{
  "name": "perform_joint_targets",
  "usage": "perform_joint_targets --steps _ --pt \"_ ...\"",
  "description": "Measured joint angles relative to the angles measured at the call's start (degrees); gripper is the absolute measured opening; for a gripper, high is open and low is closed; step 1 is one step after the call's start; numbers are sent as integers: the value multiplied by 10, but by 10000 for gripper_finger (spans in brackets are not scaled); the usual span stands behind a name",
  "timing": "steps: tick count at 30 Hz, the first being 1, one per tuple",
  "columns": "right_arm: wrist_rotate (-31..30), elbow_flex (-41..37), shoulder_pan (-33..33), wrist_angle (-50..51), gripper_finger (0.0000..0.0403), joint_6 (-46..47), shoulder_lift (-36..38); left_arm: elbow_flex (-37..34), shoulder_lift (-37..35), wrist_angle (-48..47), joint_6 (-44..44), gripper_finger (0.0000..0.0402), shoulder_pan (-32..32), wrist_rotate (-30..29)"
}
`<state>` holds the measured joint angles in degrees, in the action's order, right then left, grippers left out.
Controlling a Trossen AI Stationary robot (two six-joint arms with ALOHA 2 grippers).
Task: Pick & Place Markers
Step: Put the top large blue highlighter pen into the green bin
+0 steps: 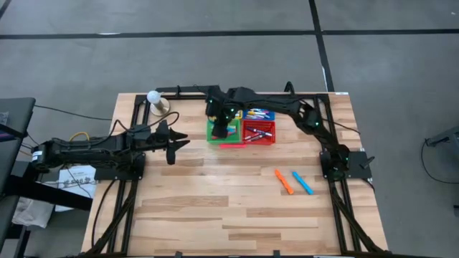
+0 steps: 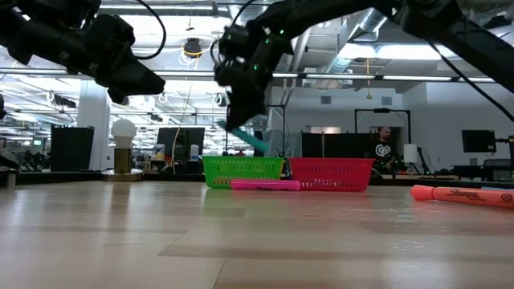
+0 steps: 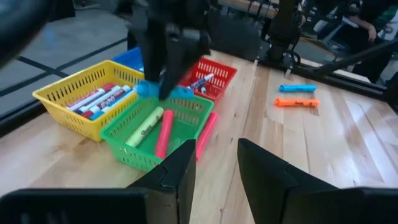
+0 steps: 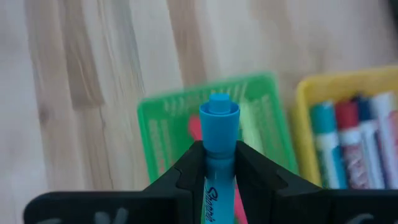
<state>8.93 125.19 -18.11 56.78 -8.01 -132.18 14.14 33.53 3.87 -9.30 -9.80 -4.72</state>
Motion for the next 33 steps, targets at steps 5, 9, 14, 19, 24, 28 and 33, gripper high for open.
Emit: perform_joint_targets --steps 5,9,14,19,24,28,33 --pt "-8 1 1 16 66 -18 -23 0 6 3 0 117 -1 0" --pt "-15 0 3 13 66 -31 -36 0 9 3 0 117 0 0" --pt "-15 2 5 12 66 -53 -49 0 11 3 0 117 0 0" --pt "-17 1 5 8 66 -69 -59 0 10 6 0 117 0 0" --pt "-17 1 5 14 66 -75 -72 0 10 6 0 117 0 0" --pt "-16 2 5 10 66 -89 -74 0 10 7 0 117 0 0" --pt "-16 1 5 13 74 -100 -78 0 10 9 0 117 0 0"
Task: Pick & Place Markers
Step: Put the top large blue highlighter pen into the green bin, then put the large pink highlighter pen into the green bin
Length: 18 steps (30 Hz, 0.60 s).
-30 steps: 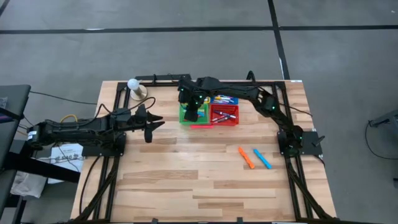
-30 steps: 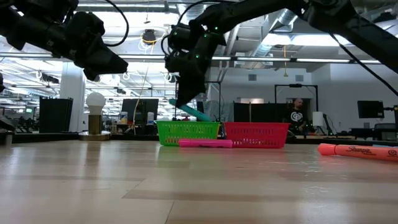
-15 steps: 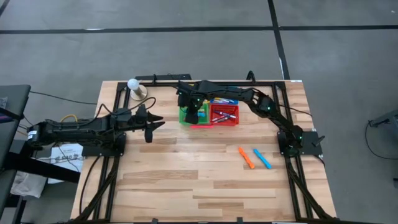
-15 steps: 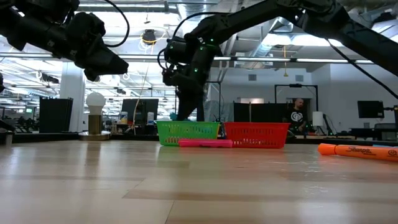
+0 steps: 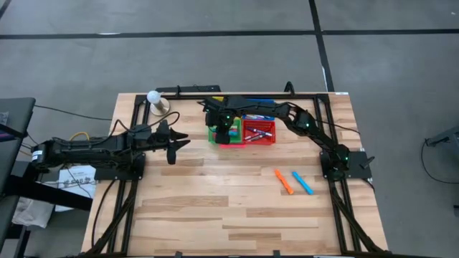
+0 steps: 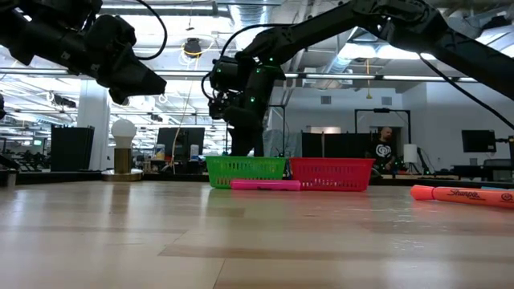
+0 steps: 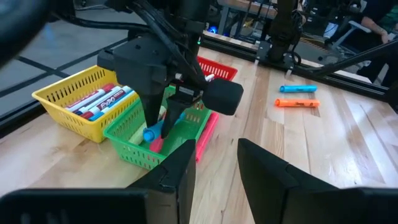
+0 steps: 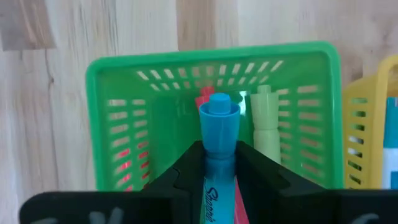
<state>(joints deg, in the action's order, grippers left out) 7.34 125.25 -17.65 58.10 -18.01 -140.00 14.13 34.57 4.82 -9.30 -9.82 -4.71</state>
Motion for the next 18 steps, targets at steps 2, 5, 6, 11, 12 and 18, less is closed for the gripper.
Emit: perform_joint_targets --steps 2,5,6,11,12,18 --pt "0 0 0 -3 79 -1 0 0 0 0 0 117 0 0" --pt "0 0 0 -3 90 -5 0 0 0 1 0 117 0 0" --pt "0 0 0 -3 94 -5 0 0 0 2 0 117 0 0" --pt "1 0 -1 -3 120 -5 0 0 0 2 0 117 0 0" --pt "1 0 -1 -3 126 -5 1 0 0 3 0 117 0 0" --pt "2 27 2 23 157 -1 15 0 0 4 0 117 0 0"
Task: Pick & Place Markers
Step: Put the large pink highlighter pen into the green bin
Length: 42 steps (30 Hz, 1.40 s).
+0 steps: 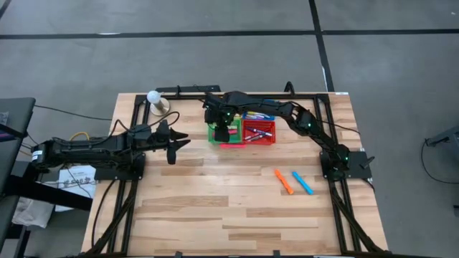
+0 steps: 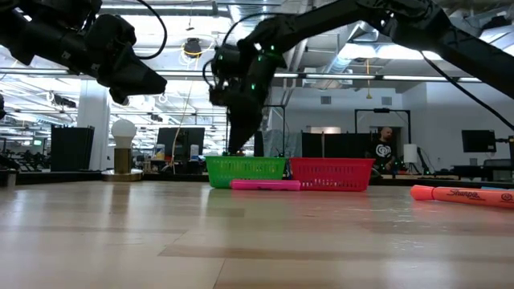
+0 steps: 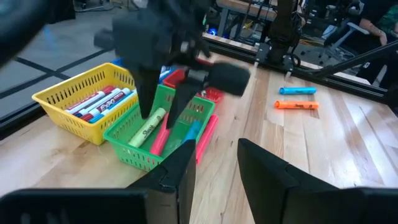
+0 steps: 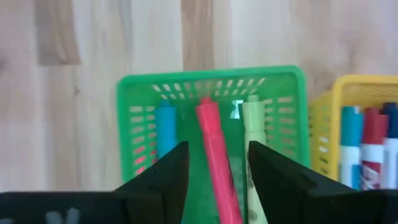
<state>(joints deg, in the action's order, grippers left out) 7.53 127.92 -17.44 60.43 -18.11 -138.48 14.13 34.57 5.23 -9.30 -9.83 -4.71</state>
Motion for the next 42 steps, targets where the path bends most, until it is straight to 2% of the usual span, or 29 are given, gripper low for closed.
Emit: perform_joint_targets --steps 5,15,26,36,39,42 --pt "0 70 9 83 161 1 6 0 0 1 0 117 0 0" --pt "31 49 60 224 152 12 73 0 0 2 0 117 0 -1" --pt "30 49 108 240 139 48 79 0 0 2 0 117 0 -2" --pt "31 49 120 267 127 154 67 0 0 2 0 117 0 -2" --pt "30 42 127 259 129 170 61 0 0 2 0 117 0 -2" --pt "30 -2 137 201 130 198 61 0 0 2 0 117 0 -2"
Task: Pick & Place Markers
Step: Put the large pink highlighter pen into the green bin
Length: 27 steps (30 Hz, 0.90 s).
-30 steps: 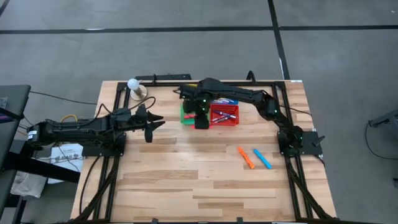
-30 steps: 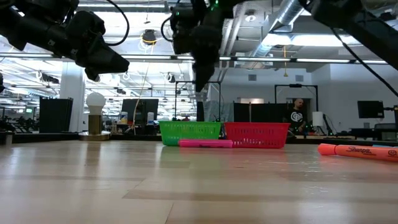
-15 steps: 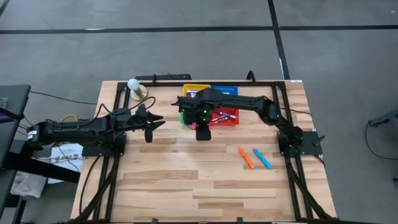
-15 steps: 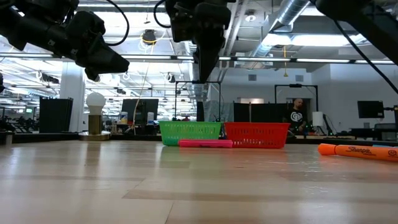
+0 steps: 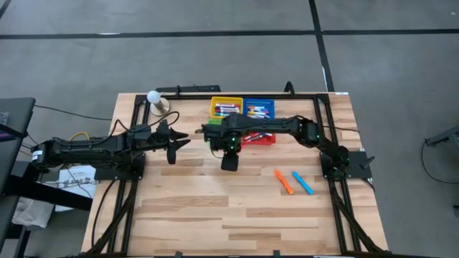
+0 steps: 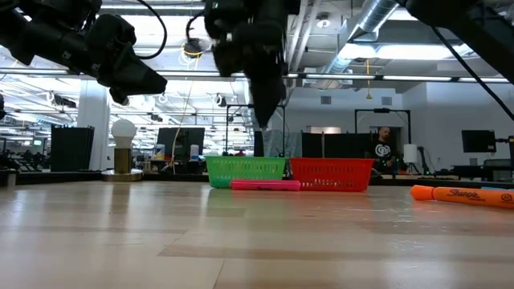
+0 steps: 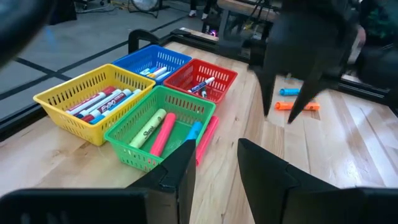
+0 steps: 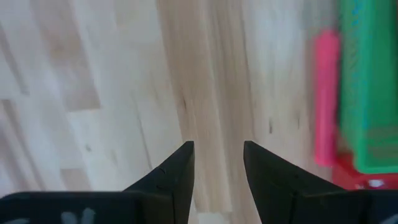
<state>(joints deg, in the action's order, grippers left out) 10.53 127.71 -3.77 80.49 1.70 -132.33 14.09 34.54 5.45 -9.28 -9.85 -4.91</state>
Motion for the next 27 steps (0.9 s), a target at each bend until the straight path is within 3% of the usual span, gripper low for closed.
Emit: perform_joint_targets --steps 6,13,27 --pt "-46 -79 12 -49 128 38 -1 0 0 0 0 117 0 0" --pt "-114 -118 33 -107 129 59 -1 0 0 0 0 117 0 0" --pt "-179 -118 80 -36 128 84 57 0 0 0 0 117 0 0"
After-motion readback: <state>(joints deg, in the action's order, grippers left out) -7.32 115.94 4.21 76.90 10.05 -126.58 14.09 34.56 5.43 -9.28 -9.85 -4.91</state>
